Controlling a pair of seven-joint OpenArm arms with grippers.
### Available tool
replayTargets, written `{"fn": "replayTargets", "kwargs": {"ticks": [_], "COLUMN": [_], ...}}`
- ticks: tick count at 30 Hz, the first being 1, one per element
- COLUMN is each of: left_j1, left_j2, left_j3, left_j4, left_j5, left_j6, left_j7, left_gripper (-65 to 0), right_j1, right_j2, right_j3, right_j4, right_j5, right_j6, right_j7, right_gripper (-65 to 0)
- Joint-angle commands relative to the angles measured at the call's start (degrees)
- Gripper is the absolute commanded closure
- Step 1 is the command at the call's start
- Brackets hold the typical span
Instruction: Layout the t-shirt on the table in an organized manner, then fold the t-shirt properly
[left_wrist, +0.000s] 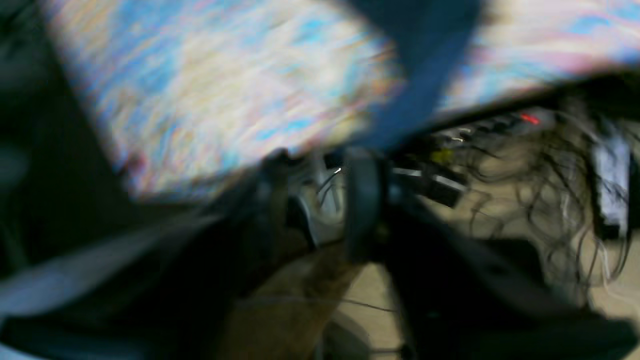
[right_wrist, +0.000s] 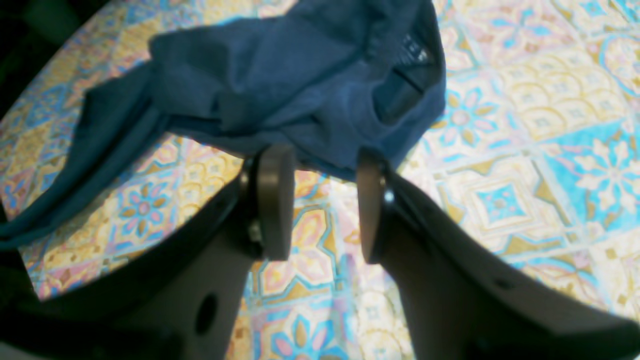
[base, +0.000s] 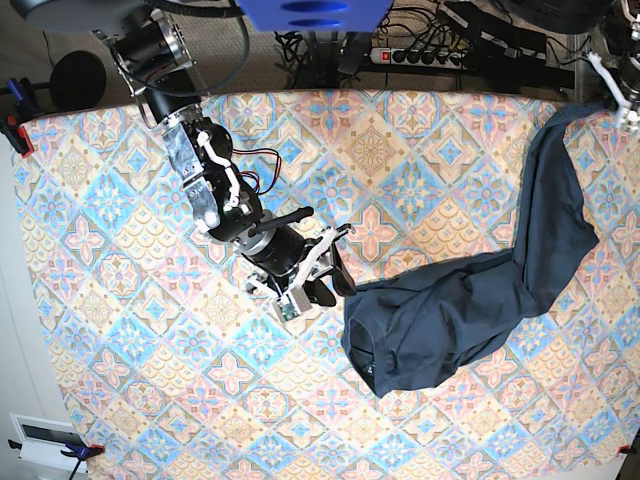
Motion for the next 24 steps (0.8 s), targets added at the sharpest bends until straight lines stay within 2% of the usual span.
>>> {"fn": "replayTargets", "kwargs": {"ticks": [1, 4, 7, 12, 15, 18, 21, 24], "left_j1": [-0.31, -2.42, -11.56, -34.15, -47.25, -55.60, -62.20, -65.80], "left_j2": [-0.96, -1.23, -0.70, 2.20, 4.40, 4.66, 5.89, 7.56], "left_j3": [-0.41, -1.11, -2.34, -2.26, 1.44, 12.43, 21.83, 25.52], "left_j4": [0.78, 0.78, 0.78, 0.69, 0.25, -1.77, -7.84, -14.35], "left_j5": [-2.55, -6.68, -8.44, -7.82, -3.51, 5.80, 13.19, 18.38], "left_j6": [-0.34, -0.34, -0.26, -0.08, -0.08, 0.01, 0.01, 0.01], "left_j7": [-1.25, -1.60, -0.81, 11.32, 16.95, 17.56, 14.92, 10.35], "left_gripper": [-25.6, -29.1, -28.6, -27.1, -27.0, -27.0, -27.0, -27.3], "right_j1": [1.33, 1.33, 1.33, 1.24, 1.24, -0.34, -1.57, -2.71], "right_j2": [-0.03, -0.03, -0.03, -0.03, -0.03, -0.03, -0.03, 0.06], "right_j3": [0.24, 0.24, 0.24, 0.32, 0.32, 0.32, 0.41, 0.94], "right_j4": [1.24, 1.24, 1.24, 1.33, 2.82, 3.97, 4.32, 5.99], "right_j5": [0.51, 0.51, 0.51, 0.43, 0.43, 0.43, 0.34, 0.34], "right_j6": [0.37, 0.37, 0.37, 0.37, 0.37, 0.37, 0.37, 0.37], "right_j7": [1.32, 1.40, 1.40, 1.40, 1.40, 1.32, 1.40, 1.40], "right_gripper": [-20.5, -20.5, -20.4, -20.4, -20.4, -20.4, -20.4, -20.4]}}
